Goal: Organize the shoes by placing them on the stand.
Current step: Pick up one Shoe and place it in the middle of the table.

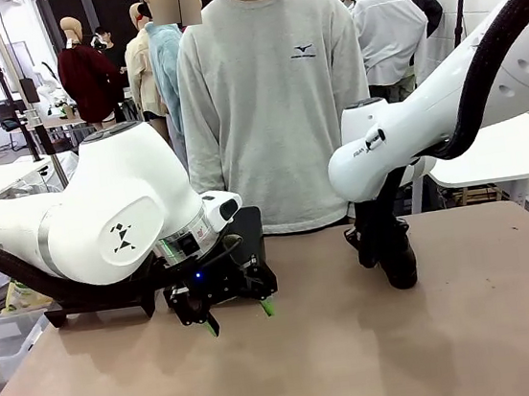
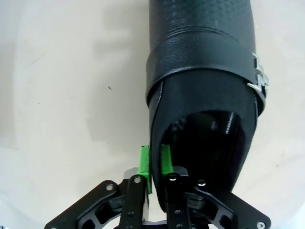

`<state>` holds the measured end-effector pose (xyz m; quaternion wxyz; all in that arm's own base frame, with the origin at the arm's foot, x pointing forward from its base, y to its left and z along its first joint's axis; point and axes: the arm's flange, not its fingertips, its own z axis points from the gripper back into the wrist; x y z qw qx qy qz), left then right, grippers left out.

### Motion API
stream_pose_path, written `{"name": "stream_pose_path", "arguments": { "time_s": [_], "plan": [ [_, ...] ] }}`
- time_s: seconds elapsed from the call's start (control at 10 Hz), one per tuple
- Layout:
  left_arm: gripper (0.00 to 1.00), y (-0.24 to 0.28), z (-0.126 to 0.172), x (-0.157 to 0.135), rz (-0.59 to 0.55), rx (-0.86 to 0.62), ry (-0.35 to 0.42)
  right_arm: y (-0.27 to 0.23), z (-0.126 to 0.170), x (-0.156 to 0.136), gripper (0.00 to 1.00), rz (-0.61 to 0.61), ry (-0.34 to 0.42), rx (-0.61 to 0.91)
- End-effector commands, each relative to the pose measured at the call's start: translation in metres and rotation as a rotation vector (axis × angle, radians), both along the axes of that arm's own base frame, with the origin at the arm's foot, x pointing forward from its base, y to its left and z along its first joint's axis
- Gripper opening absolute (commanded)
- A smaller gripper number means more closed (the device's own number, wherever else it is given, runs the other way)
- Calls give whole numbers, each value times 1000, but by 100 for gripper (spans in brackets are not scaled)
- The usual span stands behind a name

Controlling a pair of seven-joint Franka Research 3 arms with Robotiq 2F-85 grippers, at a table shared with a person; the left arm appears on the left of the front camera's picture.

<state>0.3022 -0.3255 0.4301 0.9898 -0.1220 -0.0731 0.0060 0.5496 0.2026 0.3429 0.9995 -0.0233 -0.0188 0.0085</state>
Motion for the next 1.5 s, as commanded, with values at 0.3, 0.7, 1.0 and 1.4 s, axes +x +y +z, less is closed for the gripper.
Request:
{"name": "stream_pose_path", "arguments": {
  "time_s": [0.3, 0.7, 1.0, 1.4],
  "plan": [
    [100, 0, -1, 1, -3, -18, 10, -4, 10, 1, 0, -108, 76, 1],
    [100, 0, -1, 1, -3, -18, 10, 28, 77, -84, 0, -116, 81, 29],
    [100, 0, -1, 1, -3, -18, 10, 65, 66, -153, 0, 28, 74, 61],
    [100, 0, -1, 1, -3, -18, 10, 79, 43, -214, 0, 105, 80, 156]
  ]
}}
